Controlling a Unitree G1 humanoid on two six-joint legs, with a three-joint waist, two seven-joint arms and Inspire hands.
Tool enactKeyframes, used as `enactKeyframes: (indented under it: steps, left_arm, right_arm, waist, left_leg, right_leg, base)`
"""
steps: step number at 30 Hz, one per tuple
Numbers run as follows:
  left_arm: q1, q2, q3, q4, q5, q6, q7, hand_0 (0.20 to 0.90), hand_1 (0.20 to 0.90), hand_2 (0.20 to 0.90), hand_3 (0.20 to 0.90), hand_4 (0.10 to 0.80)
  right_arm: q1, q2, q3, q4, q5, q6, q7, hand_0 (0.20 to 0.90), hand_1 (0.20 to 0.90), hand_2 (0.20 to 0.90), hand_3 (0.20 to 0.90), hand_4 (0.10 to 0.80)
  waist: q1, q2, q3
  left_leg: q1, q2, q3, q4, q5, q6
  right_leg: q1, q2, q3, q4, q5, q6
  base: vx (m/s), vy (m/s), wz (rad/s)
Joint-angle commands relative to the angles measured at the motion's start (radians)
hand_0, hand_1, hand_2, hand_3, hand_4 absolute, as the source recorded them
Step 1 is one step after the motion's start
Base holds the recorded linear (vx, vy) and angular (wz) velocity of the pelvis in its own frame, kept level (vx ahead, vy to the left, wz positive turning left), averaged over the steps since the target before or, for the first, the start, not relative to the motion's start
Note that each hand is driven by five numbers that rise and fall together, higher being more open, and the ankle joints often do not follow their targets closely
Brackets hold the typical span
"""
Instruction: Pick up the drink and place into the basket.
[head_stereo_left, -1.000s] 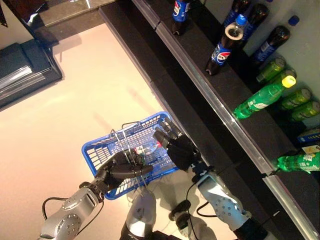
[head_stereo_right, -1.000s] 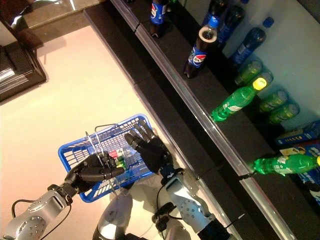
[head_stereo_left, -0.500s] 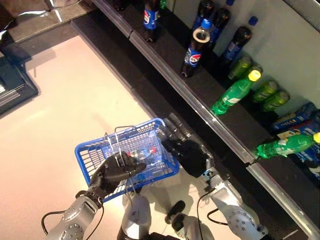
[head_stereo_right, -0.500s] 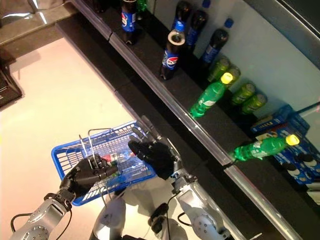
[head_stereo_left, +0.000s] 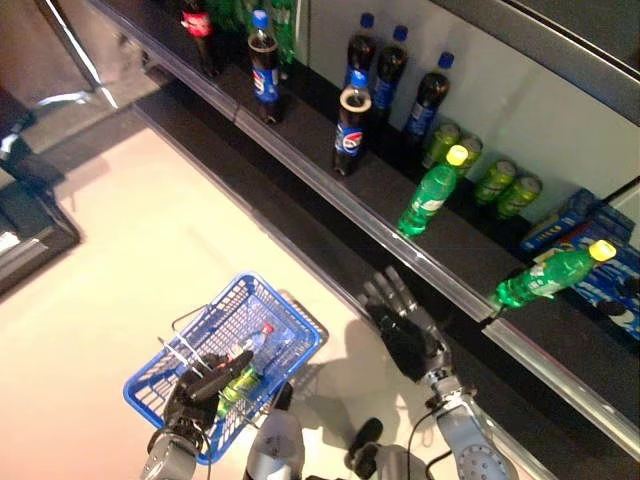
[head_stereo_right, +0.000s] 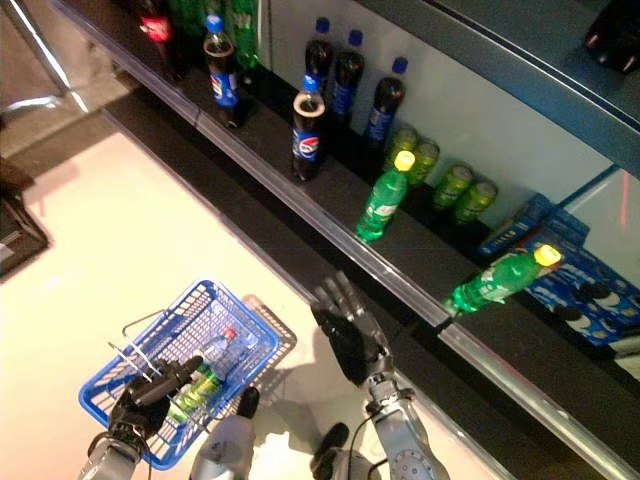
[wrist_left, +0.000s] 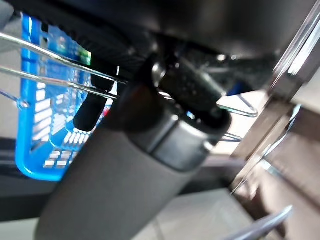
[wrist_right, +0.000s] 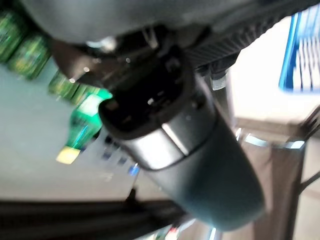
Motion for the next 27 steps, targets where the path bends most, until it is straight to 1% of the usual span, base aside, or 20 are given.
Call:
enactKeyframes:
  steps: [1, 4, 5, 7, 8, 10, 12, 13, 15, 16, 17, 18, 19, 20, 21, 22, 23, 24, 25, 27]
  left_arm:
    - [-0.030, -0.006, -0.025, -0.075, -0.023, -0.166, -0.101, 0.300, 0.300, 0.300, 0.200, 0.100]
    - [-0.049, -0.035, -0.039, 0.015, -0.027, -0.209, -0.095, 0.300, 0.300, 0.300, 0.200, 0.100]
    - [-0.051, -0.051, -0.048, 0.044, -0.059, -0.223, -0.080, 0.300, 0.300, 0.300, 0.200, 0.100]
    - [-0.067, -0.055, -0.061, 0.090, -0.075, -0.234, -0.079, 0.300, 0.300, 0.300, 0.200, 0.100]
    - [-0.083, -0.062, -0.067, 0.113, -0.080, -0.230, -0.076, 0.300, 0.300, 0.300, 0.200, 0.100]
    - [-0.116, -0.069, -0.064, 0.140, -0.094, -0.214, -0.052, 0.300, 0.300, 0.300, 0.200, 0.100]
    - [-0.146, -0.059, -0.059, 0.141, -0.092, -0.197, -0.030, 0.300, 0.300, 0.300, 0.200, 0.100]
    - [-0.165, -0.051, -0.054, 0.140, -0.079, -0.187, -0.019, 0.300, 0.300, 0.300, 0.200, 0.100]
    - [-0.184, -0.042, -0.048, 0.147, -0.062, -0.181, -0.003, 0.300, 0.300, 0.300, 0.200, 0.100]
    - [-0.191, -0.039, -0.049, 0.149, -0.061, -0.178, 0.003, 0.300, 0.300, 0.300, 0.200, 0.100]
    - [-0.194, -0.035, -0.049, 0.152, -0.055, -0.177, 0.003, 0.300, 0.300, 0.300, 0.200, 0.100]
    - [-0.200, -0.022, -0.054, 0.159, -0.056, -0.181, -0.003, 0.300, 0.300, 0.300, 0.200, 0.100]
    - [-0.204, -0.016, -0.058, 0.164, -0.061, -0.187, -0.009, 0.300, 0.300, 0.300, 0.200, 0.100]
    - [-0.206, -0.010, -0.062, 0.173, -0.067, -0.198, -0.021, 0.300, 0.300, 0.300, 0.200, 0.100]
    - [-0.206, -0.010, -0.062, 0.175, -0.069, -0.200, -0.022, 0.300, 0.300, 0.300, 0.200, 0.100]
    - [-0.203, -0.006, -0.063, 0.189, -0.084, -0.224, -0.034, 0.300, 0.300, 0.300, 0.200, 0.100]
    - [-0.203, -0.006, -0.063, 0.190, -0.085, -0.226, -0.035, 0.300, 0.300, 0.300, 0.200, 0.100]
    - [-0.204, -0.011, -0.066, 0.200, -0.092, -0.234, -0.033, 0.300, 0.300, 0.300, 0.200, 0.100]
    - [-0.210, -0.017, -0.067, 0.212, -0.104, -0.233, -0.030, 0.300, 0.300, 0.300, 0.200, 0.100]
    - [-0.216, -0.025, -0.070, 0.230, -0.120, -0.232, -0.038, 0.300, 0.300, 0.300, 0.200, 0.100]
  right_arm:
    - [0.021, -0.048, -0.031, -0.028, -0.150, -0.019, -0.060, 0.900, 0.900, 0.900, 0.900, 0.800]
    - [-0.003, -0.066, -0.052, 0.079, -0.207, 0.039, -0.062, 0.900, 0.900, 0.900, 0.900, 0.800]
    - [-0.012, -0.070, -0.061, 0.121, -0.186, 0.079, -0.068, 0.900, 0.900, 0.900, 0.900, 0.800]
    - [0.001, -0.065, -0.089, 0.183, -0.190, 0.089, -0.071, 0.900, 0.900, 0.900, 0.900, 0.800]
    - [-0.003, -0.058, -0.096, 0.215, -0.183, 0.092, -0.082, 0.900, 0.900, 0.900, 0.900, 0.800]
    - [-0.019, -0.024, -0.098, 0.280, -0.146, 0.100, -0.139, 0.900, 0.900, 0.900, 0.900, 0.800]
    - [-0.017, 0.010, -0.113, 0.321, -0.135, 0.101, -0.204, 0.900, 0.900, 0.900, 0.900, 0.800]
    - [-0.020, 0.034, -0.128, 0.371, -0.138, 0.092, -0.221, 0.900, 0.900, 0.900, 0.900, 0.800]
    - [-0.026, 0.066, -0.157, 0.451, -0.130, 0.087, -0.247, 0.900, 0.900, 0.900, 0.900, 0.800]
    - [-0.027, 0.088, -0.175, 0.479, -0.116, 0.092, -0.265, 0.900, 0.900, 0.900, 0.900, 0.800]
    - [-0.028, 0.099, -0.186, 0.501, -0.117, 0.088, -0.275, 0.900, 0.900, 0.900, 0.900, 0.800]
    - [-0.032, 0.104, -0.198, 0.537, -0.122, 0.069, -0.291, 0.900, 0.900, 0.900, 0.900, 0.800]
    - [-0.033, 0.105, -0.202, 0.547, -0.110, 0.062, -0.292, 0.900, 0.900, 0.900, 0.900, 0.800]
    - [-0.027, 0.108, -0.215, 0.565, -0.088, 0.050, -0.282, 0.900, 0.900, 0.900, 0.900, 0.800]
    - [-0.026, 0.109, -0.216, 0.567, -0.085, 0.050, -0.280, 0.900, 0.900, 0.900, 0.900, 0.800]
    - [-0.022, 0.102, -0.242, 0.616, -0.069, 0.037, -0.244, 0.900, 0.900, 0.900, 0.900, 0.800]
    - [-0.022, 0.101, -0.243, 0.621, -0.069, 0.036, -0.241, 0.900, 0.900, 0.900, 0.900, 0.800]
    - [-0.026, 0.095, -0.252, 0.648, -0.073, 0.033, -0.225, 0.900, 0.900, 0.900, 0.900, 0.800]
    - [-0.030, 0.088, -0.262, 0.672, -0.065, 0.030, -0.209, 0.900, 0.900, 0.900, 0.900, 0.800]
    - [-0.033, 0.084, -0.269, 0.693, -0.047, 0.025, -0.201, 0.900, 0.900, 0.900, 0.900, 0.800]
  waist:
    - [-0.081, 0.025, -0.109]
    - [-0.093, 0.011, -0.105]
    - [-0.101, 0.011, -0.107]
    - [-0.123, 0.014, -0.107]
    - [-0.127, 0.011, -0.106]
    - [-0.126, -0.005, -0.104]
    - [-0.121, -0.015, -0.093]
    - [-0.112, -0.020, -0.091]
    - [-0.105, -0.025, -0.100]
    - [-0.111, -0.026, -0.106]
    - [-0.120, -0.025, -0.111]
    - [-0.145, -0.020, -0.119]
    - [-0.154, -0.017, -0.122]
    - [-0.168, -0.017, -0.127]
    - [-0.170, -0.017, -0.127]
    - [-0.187, -0.023, -0.130]
    - [-0.188, -0.024, -0.130]
    - [-0.196, -0.032, -0.133]
    - [-0.209, -0.042, -0.134]
    - [-0.220, -0.050, -0.139]
  left_leg:
    - [-0.037, 0.065, 0.222, -0.009, 0.133, -0.079]
    - [-0.021, 0.049, 0.129, 0.018, 0.100, -0.070]
    - [-0.005, 0.054, 0.113, 0.009, 0.095, -0.071]
    - [-0.002, 0.088, 0.168, 0.029, 0.116, -0.086]
    - [-0.001, 0.088, 0.177, 0.051, 0.092, -0.080]
    - [-0.010, 0.064, 0.170, 0.129, 0.017, -0.053]
    - [-0.040, 0.053, 0.175, 0.223, -0.025, -0.045]
    - [-0.049, 0.038, 0.173, 0.249, -0.052, -0.029]
    - [-0.044, -0.006, 0.160, 0.248, -0.085, 0.001]
    - [-0.041, -0.029, 0.152, 0.246, -0.102, 0.018]
    - [-0.036, -0.046, 0.141, 0.238, -0.111, 0.032]
    - [-0.016, -0.076, 0.120, 0.195, -0.117, 0.061]
    - [-0.019, -0.083, 0.127, 0.174, -0.095, 0.078]
    - [-0.008, -0.104, 0.121, 0.148, -0.092, 0.085]
    - [-0.006, -0.106, 0.119, 0.146, -0.092, 0.085]
    - [0.022, -0.145, 0.113, 0.112, -0.092, 0.090]
    - [0.024, -0.147, 0.113, 0.110, -0.092, 0.091]
    - [0.033, -0.167, 0.113, 0.104, -0.099, 0.095]
    - [0.039, -0.187, 0.112, 0.105, -0.112, 0.102]
    - [0.051, -0.207, 0.099, 0.110, -0.140, 0.100]
  right_leg:
    - [0.022, -0.001, -0.087, -0.039, 0.019, 0.031]
    - [-0.007, -0.028, -0.037, -0.031, 0.032, 0.038]
    - [-0.017, -0.038, -0.015, -0.025, 0.034, 0.040]
    - [-0.011, -0.053, -0.019, -0.008, 0.027, 0.037]
    - [-0.010, -0.072, -0.023, 0.000, 0.031, 0.044]
    - [-0.011, -0.125, -0.009, 0.017, 0.052, 0.077]
    - [0.022, -0.178, 0.003, 0.013, 0.100, 0.099]
    - [0.046, -0.210, 0.000, 0.007, 0.124, 0.113]
    - [0.060, -0.248, 0.016, 0.015, 0.182, 0.136]
    - [0.052, -0.255, 0.048, 0.030, 0.201, 0.139]
    - [0.033, -0.247, 0.088, 0.061, 0.202, 0.135]
    - [-0.006, -0.184, 0.157, 0.128, 0.141, 0.118]
    - [-0.023, -0.146, 0.164, 0.133, 0.122, 0.097]
    - [-0.034, -0.082, 0.175, 0.140, 0.081, 0.082]
    - [-0.034, -0.077, 0.175, 0.141, 0.077, 0.081]
    - [-0.039, 0.011, 0.164, 0.087, 0.040, 0.046]
    - [-0.039, 0.016, 0.164, 0.081, 0.038, 0.043]
    - [-0.042, 0.057, 0.174, 0.011, 0.036, 0.024]
    - [-0.056, 0.093, 0.196, -0.046, 0.055, 0.015]
    - [-0.081, 0.114, 0.215, -0.078, 0.076, 0.024]
  base:
    - [-0.134, 0.347, 1.20]
    - [0.020, 0.338, 0.70]
    - [0.084, 0.496, -0.20]
    - [0.086, 0.436, -0.25]
    - [0.134, 0.438, 0.11]
    - [0.203, 0.499, 0.46]
    - [0.205, 0.395, 0.47]
    - [0.196, 0.354, 0.34]
    - [0.241, 0.423, 0.50]
    - [0.232, 0.428, 0.61]
    - [0.254, 0.536, 0.69]
    - [0.159, 0.463, 0.72]
    - [0.181, 0.473, 1.00]
    - [0.081, 0.230, 0.87]
    - [0.267, 0.337, 1.03]
    - [0.200, 0.210, 0.64]
    - [0.317, 0.260, 0.53]
    - [0.267, 0.124, 0.30]
    - [0.281, 0.125, 0.23]
    - [0.240, 0.082, 0.14]
